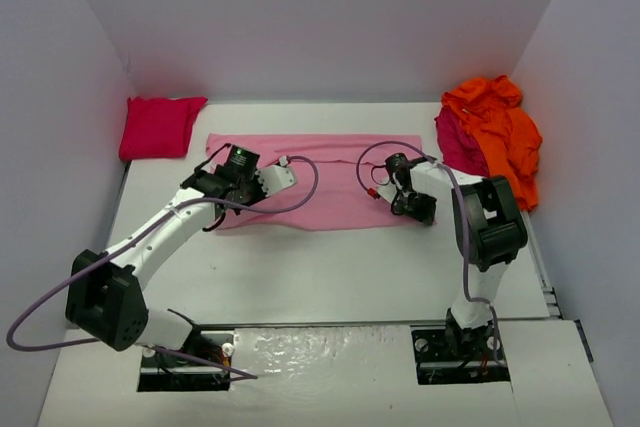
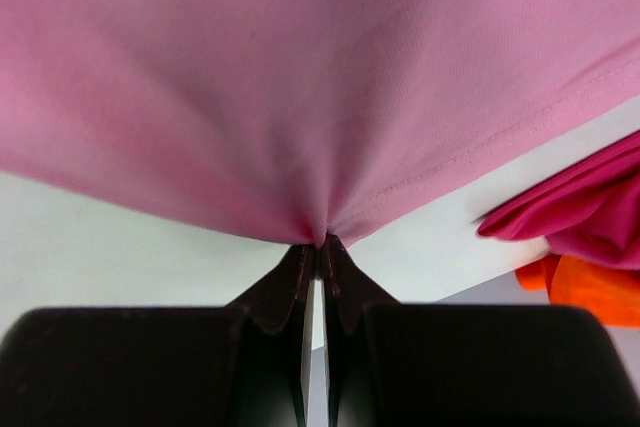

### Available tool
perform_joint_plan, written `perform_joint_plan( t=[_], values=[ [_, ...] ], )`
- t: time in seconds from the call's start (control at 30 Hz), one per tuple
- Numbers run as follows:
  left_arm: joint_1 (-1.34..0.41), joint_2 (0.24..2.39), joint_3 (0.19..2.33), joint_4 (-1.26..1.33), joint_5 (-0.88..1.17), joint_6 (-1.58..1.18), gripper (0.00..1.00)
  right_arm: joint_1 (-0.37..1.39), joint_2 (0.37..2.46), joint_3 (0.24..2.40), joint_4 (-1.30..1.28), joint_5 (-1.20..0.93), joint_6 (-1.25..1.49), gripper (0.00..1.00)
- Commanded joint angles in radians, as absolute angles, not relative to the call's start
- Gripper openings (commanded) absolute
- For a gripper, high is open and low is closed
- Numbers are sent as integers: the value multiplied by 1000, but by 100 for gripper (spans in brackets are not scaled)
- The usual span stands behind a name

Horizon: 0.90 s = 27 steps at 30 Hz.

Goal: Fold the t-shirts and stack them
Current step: Fold the tshirt

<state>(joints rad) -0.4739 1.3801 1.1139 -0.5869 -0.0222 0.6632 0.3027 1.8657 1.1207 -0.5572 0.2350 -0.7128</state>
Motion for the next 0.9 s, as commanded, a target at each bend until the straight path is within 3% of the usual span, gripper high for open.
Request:
perform_joint_plan(
  t=[0.0, 0.43, 0.87],
  values=[
    [-468, 1275, 1225, -784, 34, 697, 0, 304, 1731, 1084, -620, 242, -730, 0],
    [-472, 1151, 1337, -1172, 235, 684, 0, 308, 1510, 984, -686, 245, -722, 0],
    [-474, 1126, 1356, -1225, 254, 697, 0, 325, 1471, 1046, -766, 273, -722, 0]
  ],
)
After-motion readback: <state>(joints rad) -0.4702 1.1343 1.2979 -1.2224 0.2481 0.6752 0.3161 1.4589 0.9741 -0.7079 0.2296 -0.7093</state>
